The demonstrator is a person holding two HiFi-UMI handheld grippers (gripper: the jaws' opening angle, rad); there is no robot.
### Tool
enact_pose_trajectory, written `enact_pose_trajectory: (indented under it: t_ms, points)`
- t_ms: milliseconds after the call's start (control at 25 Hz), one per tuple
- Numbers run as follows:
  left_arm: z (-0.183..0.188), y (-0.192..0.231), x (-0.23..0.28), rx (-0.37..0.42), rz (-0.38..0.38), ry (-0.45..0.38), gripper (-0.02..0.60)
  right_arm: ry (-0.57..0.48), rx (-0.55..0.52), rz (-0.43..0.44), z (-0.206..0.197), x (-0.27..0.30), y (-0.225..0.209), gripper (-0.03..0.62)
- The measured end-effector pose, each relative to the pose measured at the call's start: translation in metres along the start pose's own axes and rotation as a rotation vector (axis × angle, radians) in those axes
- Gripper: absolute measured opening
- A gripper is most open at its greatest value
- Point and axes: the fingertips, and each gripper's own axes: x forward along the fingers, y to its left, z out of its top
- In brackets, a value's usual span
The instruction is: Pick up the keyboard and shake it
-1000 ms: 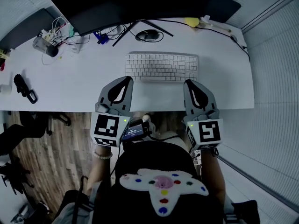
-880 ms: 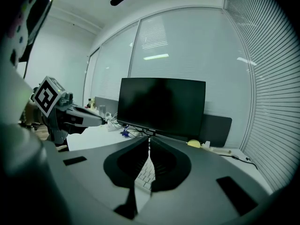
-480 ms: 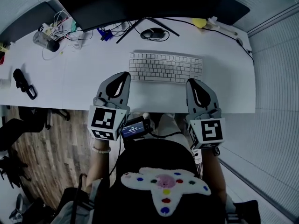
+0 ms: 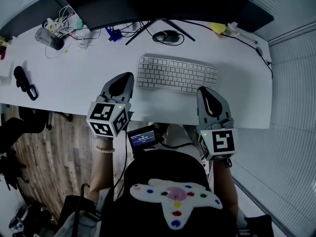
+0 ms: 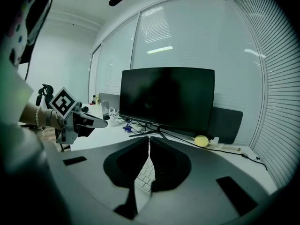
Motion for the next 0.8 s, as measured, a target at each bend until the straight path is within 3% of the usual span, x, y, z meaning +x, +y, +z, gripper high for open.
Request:
enact_pose_trajectory:
  t_ms: [200, 320, 520, 800]
  points:
    - [-0.028, 0.015, 0.024, -0.102, -0.029, 0.093, 0.022, 0.022, 0.049, -0.002, -0.005, 0.008, -0.005, 0.037]
    - [-0.046, 0.019, 0.039, -0.169, -0.076, 0.151, 0.112, 0.038, 0.060, 0.000, -0.008, 0.012, -0.010, 0.037]
    - [-0.076, 0.026, 0.065, -0.270, -0.139, 0.237, 0.206, 0.052, 0.050, -0.021, -0.017, 0.016, -0.021, 0.037]
    - [-0.110, 0.033, 0.089, -0.352, -0.154, 0.340, 0.259, 0.071, 0.046, -0.045, -0.033, 0.016, -0.032, 0.037]
